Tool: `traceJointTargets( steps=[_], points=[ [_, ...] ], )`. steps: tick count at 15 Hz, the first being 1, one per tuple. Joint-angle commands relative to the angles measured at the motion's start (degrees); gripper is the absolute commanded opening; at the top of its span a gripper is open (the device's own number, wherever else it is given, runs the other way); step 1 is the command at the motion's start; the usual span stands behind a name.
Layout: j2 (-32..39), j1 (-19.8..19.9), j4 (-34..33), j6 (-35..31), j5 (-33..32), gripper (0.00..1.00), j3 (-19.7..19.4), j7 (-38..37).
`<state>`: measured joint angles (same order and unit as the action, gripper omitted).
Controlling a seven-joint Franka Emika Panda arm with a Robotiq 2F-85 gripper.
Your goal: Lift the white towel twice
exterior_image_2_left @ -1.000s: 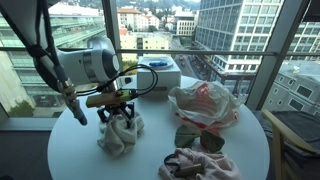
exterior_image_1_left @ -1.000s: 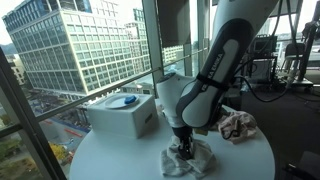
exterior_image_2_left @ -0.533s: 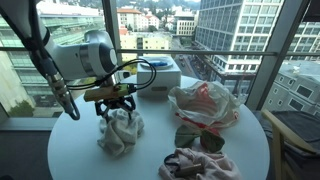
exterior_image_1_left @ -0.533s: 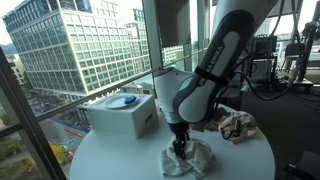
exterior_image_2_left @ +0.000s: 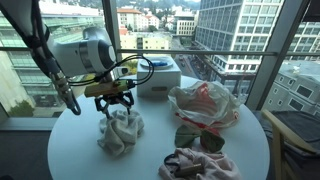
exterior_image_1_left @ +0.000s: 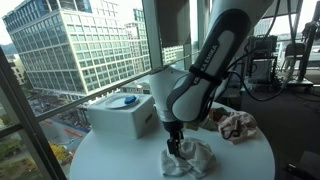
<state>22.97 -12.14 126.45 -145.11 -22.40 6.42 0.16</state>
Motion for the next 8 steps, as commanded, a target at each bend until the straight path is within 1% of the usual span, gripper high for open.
traceJointTargets(
  steps=[1,3,7,8],
  points=[
    [1.6,-0.4,-2.2,-0.2,0.0,0.66,-0.7,1.5],
    [2.4,-0.4,-2.8,-0.1,-0.4,0.49,-1.3,1.7],
    [3.1,-0.3,-3.2,0.1,-2.0,0.2,-3.2,1.8],
    [2.8,-0.4,-3.1,0.2,-2.5,0.11,-3.7,1.3]
  ],
)
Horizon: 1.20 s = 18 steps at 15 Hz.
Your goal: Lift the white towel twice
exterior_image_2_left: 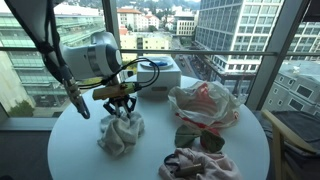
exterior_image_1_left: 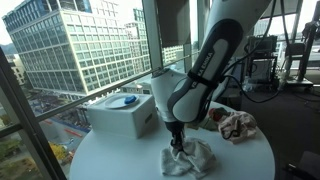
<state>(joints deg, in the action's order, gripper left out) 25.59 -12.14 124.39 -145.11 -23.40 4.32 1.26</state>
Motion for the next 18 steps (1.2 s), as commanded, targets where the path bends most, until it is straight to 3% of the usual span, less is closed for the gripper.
traceJointTargets(
  steps=[1,4,6,11,18],
  points=[
    [-0.3,0.0,-0.8,0.5,-0.6,0.08,-1.3,0.7],
    [-1.6,0.0,2.1,0.3,0.7,0.03,0.3,2.0],
    [-1.2,-0.5,2.1,0.4,-0.2,0.08,0.1,1.5],
    [-0.8,-0.9,-1.1,0.8,-3.0,0.07,-3.3,-1.0],
    [-4.1,-2.6,3.0,1.1,-3.8,0.08,-2.4,-0.9]
  ],
)
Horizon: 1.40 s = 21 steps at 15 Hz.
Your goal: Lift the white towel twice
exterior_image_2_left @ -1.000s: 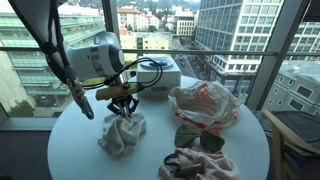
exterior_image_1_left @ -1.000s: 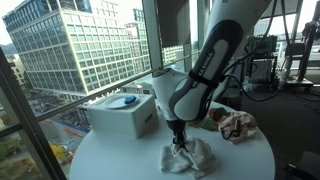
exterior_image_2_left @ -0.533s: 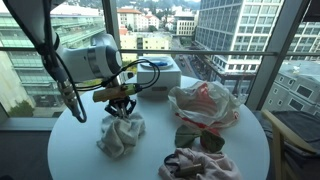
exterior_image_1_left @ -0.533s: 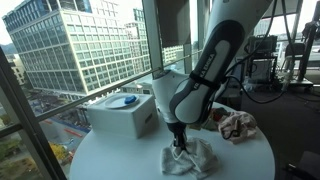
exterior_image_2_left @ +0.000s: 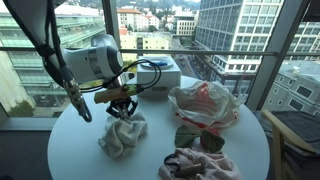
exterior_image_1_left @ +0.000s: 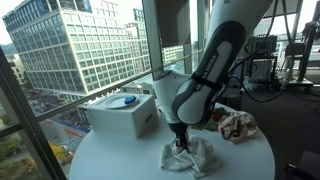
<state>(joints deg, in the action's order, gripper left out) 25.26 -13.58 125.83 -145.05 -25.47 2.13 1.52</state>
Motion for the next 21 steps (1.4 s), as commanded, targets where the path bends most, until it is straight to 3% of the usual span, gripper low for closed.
traceJointTargets(
  steps=[1,5,8,14,21],
  points=[
    [-5.2,-1.6,1.4,2.3,-2.0,0.08,-0.3,-1.7],
    [-14.7,-1.8,2.3,6.1,-2.2,0.08,1.5,-0.9],
    [-22.6,-2.5,1.6,14.4,-6.8,0.07,3.2,-1.8],
    [-37.9,-1.8,-0.7,29.1,-9.2,0.07,10.2,-0.1],
    [-45.3,-1.0,-4.3,33.4,-12.5,0.08,13.8,-0.4]
  ],
)
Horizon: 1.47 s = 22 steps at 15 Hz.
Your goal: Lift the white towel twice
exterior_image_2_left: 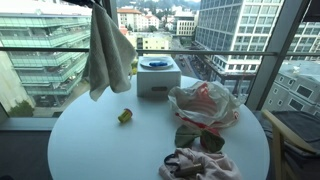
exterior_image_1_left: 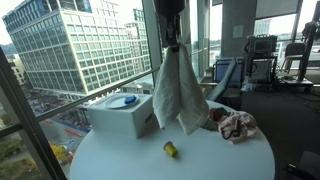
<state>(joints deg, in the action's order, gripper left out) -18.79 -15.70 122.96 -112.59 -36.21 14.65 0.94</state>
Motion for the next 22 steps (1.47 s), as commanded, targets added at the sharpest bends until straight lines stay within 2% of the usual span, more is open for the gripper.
traceJointTargets(
  steps=[1,5,11,17,22],
  points=[
    [-1.3,1.2,-1.5,0.6,-1.9,0.08,1.3,0.2],
    [1.3,0.8,-2.4,-3.4,-0.9,0.08,1.6,-1.6],
    [12.7,0.5,-4.6,-12.4,2.9,0.08,3.8,-10.6],
    [27.2,-0.7,-3.9,-23.3,-2.4,0.06,2.8,-18.9],
    [37.6,-4.1,-5.7,-27.2,-5.2,0.06,-0.2,-23.0]
  ],
)
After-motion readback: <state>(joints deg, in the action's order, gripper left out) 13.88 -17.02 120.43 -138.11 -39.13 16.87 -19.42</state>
